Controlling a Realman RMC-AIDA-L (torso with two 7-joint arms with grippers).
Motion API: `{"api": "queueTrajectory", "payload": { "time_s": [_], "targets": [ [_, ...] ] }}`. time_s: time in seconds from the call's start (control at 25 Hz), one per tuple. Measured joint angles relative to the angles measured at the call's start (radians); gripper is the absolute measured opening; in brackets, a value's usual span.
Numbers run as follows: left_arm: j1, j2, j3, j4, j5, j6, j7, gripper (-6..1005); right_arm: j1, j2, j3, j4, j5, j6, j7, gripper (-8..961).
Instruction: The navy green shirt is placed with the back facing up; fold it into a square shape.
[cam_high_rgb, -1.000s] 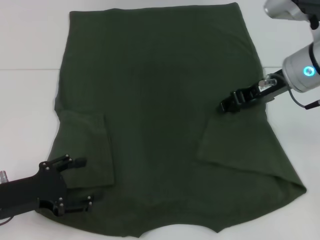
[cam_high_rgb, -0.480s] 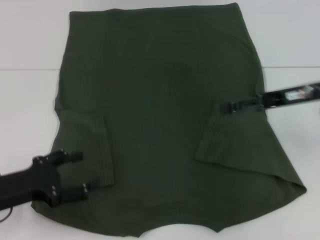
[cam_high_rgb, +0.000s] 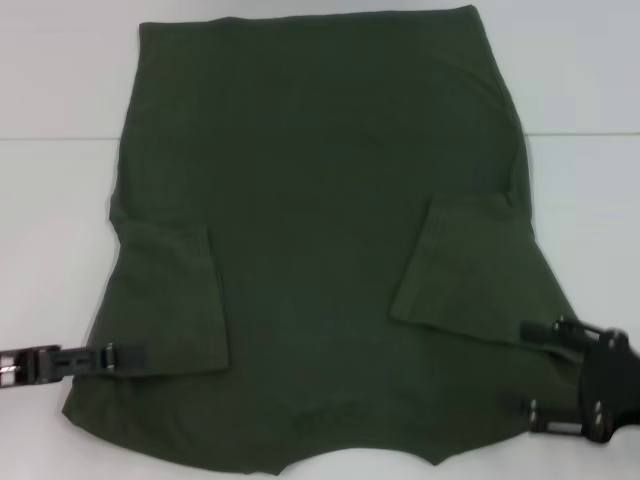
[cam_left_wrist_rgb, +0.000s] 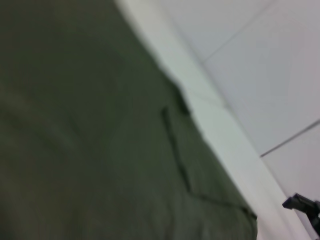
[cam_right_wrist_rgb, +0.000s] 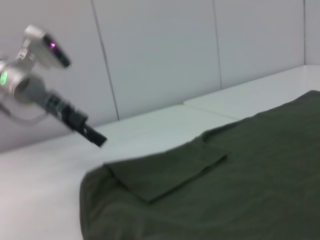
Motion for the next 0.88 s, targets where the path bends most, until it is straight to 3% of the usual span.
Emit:
{"api": "queueTrajectory", "payload": {
  "time_s": [0.28,0.48,0.88],
  "targets": [
    [-0.027,0.039,-0.068,0.057,0.143,0.061,-0.331,920,0.001,-0.003,-0.01,0.129,-0.004,0.089,-0.204,922],
    [-0.034,0.052,-0.094,0.061,0.191,0.05,-0.416,920,0.011,-0.001,-0.021,0.132,-0.005,0.086,-0.23,923],
    [-0.082,0.064,-0.033,0.018,0.289,-0.064,-0.484,920,0.024,-0.004,-0.021,0.123,-0.004,0.082,-0.235,923]
  ]
}}
